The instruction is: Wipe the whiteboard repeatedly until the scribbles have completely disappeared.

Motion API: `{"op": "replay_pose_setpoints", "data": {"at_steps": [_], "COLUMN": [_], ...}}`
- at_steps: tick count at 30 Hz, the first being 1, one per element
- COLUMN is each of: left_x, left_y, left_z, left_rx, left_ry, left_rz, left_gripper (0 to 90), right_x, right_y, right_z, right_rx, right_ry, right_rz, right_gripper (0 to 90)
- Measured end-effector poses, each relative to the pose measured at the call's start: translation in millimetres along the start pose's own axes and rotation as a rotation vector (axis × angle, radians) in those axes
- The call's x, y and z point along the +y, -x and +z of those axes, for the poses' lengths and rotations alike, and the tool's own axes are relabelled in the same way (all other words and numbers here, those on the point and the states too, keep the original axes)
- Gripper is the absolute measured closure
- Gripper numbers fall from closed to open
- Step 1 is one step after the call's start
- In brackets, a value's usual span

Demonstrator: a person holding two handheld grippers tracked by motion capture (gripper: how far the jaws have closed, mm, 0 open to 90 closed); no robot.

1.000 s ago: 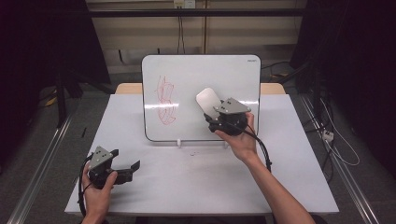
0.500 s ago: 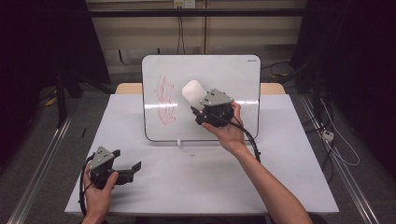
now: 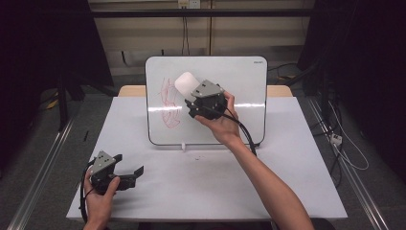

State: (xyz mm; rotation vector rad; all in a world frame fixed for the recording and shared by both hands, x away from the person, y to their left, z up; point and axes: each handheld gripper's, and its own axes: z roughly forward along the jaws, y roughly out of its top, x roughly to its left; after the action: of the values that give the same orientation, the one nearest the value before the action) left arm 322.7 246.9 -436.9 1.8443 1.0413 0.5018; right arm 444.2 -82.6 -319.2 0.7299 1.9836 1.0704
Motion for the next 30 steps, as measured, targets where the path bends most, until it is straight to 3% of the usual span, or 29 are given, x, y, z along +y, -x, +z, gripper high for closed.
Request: {"op": "replay_pose_setpoints", "data": {"at_steps": [17,27,30], "left_x": [-0.5,-3.3,-2.3], "left_y": [-2.0,-2.7,-3.9], "left_z": [-3.7,-4.5,-4.9], "left_rx": [0.005,-0.001,0.003], "left_ry": [-0.004,-0.008,-0.002], "left_rz": [0.006,-0.008,-0.011], "left_gripper": [5.8,5.8,5.8], "right_x": [28.6,32.3,36.6], "right_y": [2.2,-0.5,-1.8], "right_z": [38.7,57.3,60.2], "right_rx": [-0.04,-0.052,-0.072], "right_ry": [-0.033,-0.072,-0.083], "right_rz": [-0.036,-0.042,-0.068], "right_gripper": [31.4,31.4,31.4]}}
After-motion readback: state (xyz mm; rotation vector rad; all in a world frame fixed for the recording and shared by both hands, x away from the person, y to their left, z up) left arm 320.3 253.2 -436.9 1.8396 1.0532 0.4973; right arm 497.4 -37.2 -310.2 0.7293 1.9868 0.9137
